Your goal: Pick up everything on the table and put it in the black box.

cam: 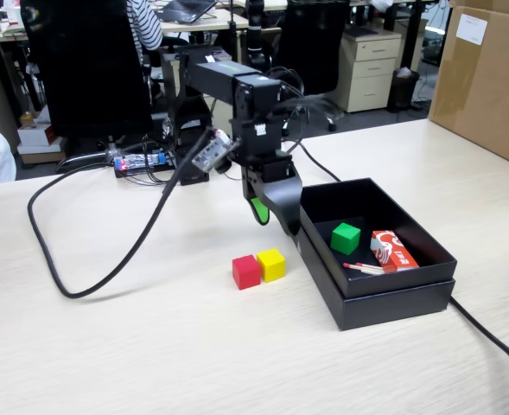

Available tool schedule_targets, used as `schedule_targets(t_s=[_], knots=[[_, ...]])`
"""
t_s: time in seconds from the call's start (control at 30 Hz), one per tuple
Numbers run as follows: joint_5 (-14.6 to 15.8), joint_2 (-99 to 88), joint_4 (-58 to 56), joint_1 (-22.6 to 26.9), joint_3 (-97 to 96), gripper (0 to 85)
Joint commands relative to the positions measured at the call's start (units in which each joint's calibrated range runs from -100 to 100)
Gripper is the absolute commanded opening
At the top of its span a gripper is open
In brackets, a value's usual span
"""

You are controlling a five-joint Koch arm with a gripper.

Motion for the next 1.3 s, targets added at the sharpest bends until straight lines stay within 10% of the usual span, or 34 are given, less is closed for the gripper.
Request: schedule_targets(t_s=[0.0, 0.7, 1.0, 1.27], knots=[[0.0, 1.44, 0.23, -0.29, 3.57, 49.7], [0.44, 13.26, 0.23, -0.78, 8.28, 42.0], [2.1, 14.29, 0.23, -0.83, 11.64, 1.3], [2.69, -5.21, 0.14, 1.27, 13.91, 0.9]])
